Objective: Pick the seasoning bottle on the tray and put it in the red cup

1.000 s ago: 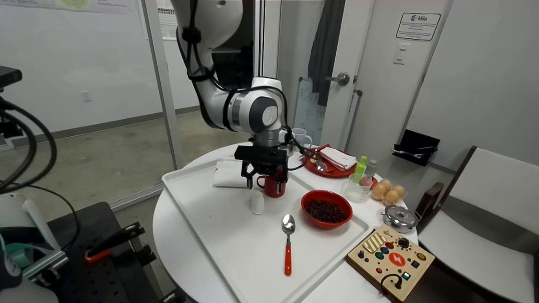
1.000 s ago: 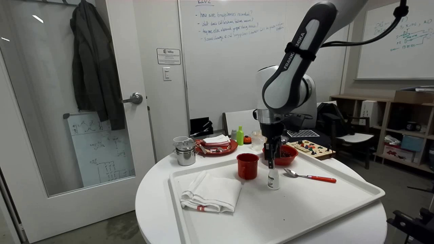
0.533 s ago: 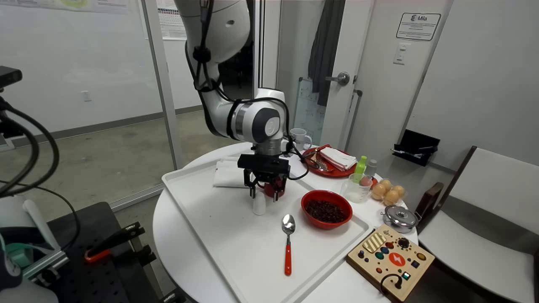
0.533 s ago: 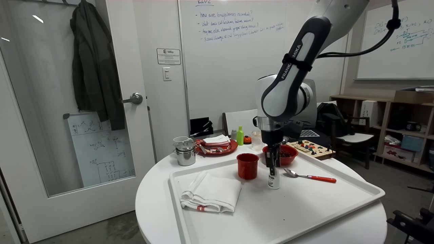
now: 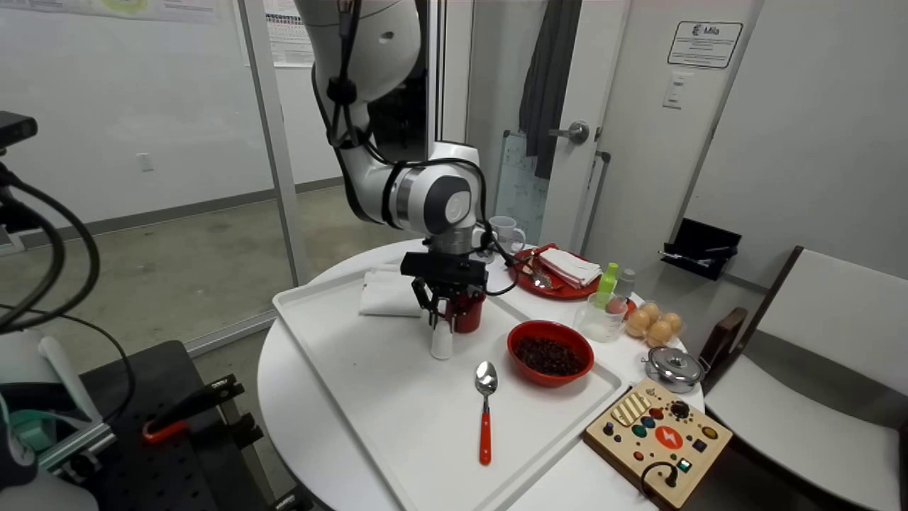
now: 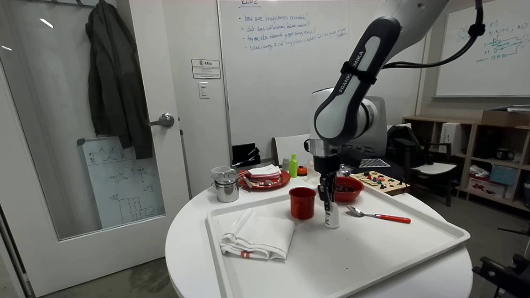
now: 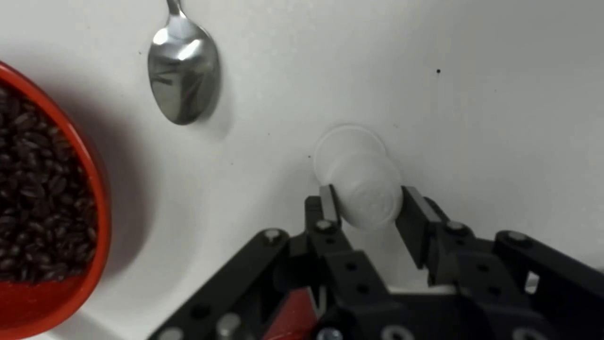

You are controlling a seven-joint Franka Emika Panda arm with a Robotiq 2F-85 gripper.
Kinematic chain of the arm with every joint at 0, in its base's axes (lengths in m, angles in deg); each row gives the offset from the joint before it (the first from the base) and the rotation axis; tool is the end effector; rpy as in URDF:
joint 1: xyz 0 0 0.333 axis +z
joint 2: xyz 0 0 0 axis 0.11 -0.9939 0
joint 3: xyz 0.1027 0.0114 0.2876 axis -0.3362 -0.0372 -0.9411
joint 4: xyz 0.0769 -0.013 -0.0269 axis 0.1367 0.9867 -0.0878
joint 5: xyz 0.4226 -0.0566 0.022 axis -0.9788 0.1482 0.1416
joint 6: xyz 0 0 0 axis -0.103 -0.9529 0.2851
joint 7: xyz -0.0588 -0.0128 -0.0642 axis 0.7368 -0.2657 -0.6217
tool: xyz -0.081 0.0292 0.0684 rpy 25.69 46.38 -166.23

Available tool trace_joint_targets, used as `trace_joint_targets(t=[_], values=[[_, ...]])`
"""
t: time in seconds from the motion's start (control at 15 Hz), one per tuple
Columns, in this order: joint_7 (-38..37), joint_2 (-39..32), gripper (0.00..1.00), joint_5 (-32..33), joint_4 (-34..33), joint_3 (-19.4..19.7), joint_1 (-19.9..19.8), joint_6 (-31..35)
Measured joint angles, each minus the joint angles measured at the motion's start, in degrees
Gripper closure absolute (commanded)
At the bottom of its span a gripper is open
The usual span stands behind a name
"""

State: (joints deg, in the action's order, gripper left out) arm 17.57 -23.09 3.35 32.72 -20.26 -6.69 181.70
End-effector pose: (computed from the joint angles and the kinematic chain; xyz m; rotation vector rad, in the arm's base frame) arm 0.5983 0.0595 0.0427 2.9576 0.8853 -0.1254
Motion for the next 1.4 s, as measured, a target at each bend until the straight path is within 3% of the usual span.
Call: trace_joint_targets(t=[0.27,0.87,1.4], values=[[0.02,1.41,0.89,-0.79,-0.65,-0.76,-0.19,-0.54],[0.24,11.57,0.89,-0.9,-1.7,-2.12,1.85,-7.45],[0.24,12.33,0.89,-0.7,-2.28,-1.66,3.63,-6.38]])
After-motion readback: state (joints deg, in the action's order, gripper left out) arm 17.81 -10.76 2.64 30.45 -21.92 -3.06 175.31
